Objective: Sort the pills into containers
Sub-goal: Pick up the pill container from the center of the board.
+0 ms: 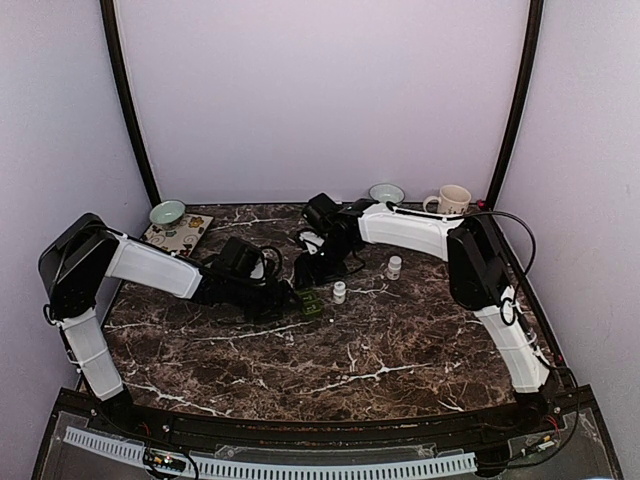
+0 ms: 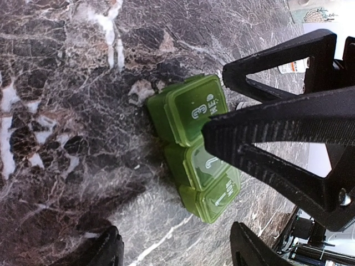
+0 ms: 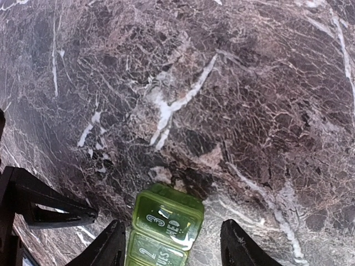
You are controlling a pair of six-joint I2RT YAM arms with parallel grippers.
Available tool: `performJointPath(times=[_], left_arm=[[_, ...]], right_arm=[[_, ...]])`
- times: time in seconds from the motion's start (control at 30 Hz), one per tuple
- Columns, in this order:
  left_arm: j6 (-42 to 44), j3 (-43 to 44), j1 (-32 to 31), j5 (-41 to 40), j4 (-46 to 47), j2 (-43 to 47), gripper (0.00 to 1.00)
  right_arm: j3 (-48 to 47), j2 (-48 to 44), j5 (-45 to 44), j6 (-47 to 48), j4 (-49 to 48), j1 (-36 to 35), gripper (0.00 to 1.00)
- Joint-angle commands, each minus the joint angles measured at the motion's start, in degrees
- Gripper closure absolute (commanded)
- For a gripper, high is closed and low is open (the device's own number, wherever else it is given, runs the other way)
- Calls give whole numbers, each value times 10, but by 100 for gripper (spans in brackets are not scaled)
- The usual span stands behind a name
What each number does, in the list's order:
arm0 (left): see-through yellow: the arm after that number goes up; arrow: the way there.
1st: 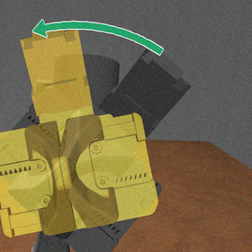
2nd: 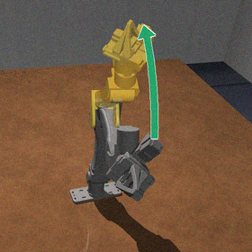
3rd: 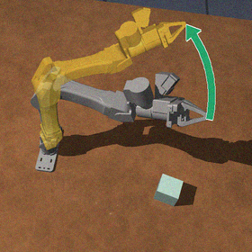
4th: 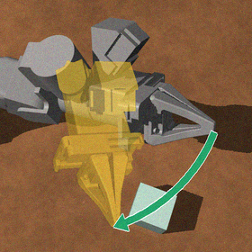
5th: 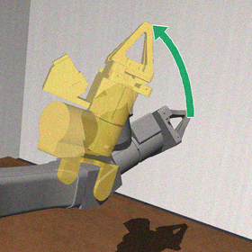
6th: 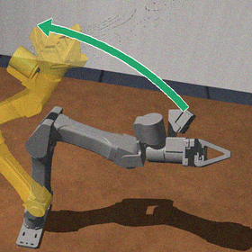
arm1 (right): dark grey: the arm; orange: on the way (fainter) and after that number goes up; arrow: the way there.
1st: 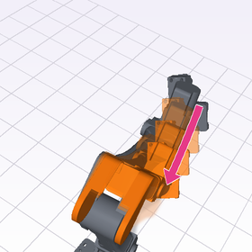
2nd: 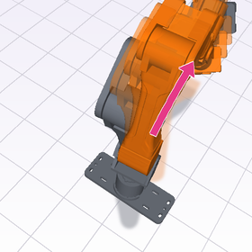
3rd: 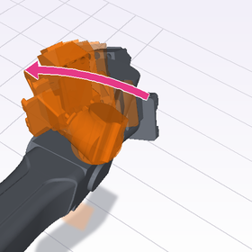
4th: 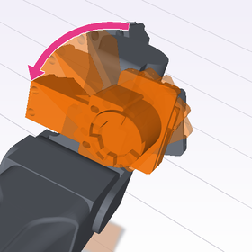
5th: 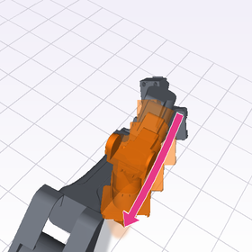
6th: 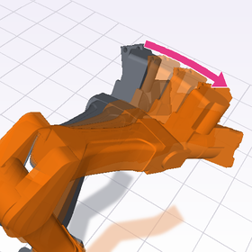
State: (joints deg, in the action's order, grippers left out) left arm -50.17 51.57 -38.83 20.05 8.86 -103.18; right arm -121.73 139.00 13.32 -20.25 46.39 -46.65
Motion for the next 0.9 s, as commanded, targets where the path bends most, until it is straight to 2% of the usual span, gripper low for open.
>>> performJointPath(times=[0.0, 0.67, 0.87], left_arm=[[11, -16, -1, -6, -17, 5, 32], [24, -4, -1, -11, -26, -12, 32], [27, -6, -1, -10, -20, -16, 32]], right_arm=[[-33, 14, 5, 2, 11, 0, 41], [-85, 65, -20, 5, 55, -22, 39], [-110, 87, -47, 10, 86, -31, 41]])
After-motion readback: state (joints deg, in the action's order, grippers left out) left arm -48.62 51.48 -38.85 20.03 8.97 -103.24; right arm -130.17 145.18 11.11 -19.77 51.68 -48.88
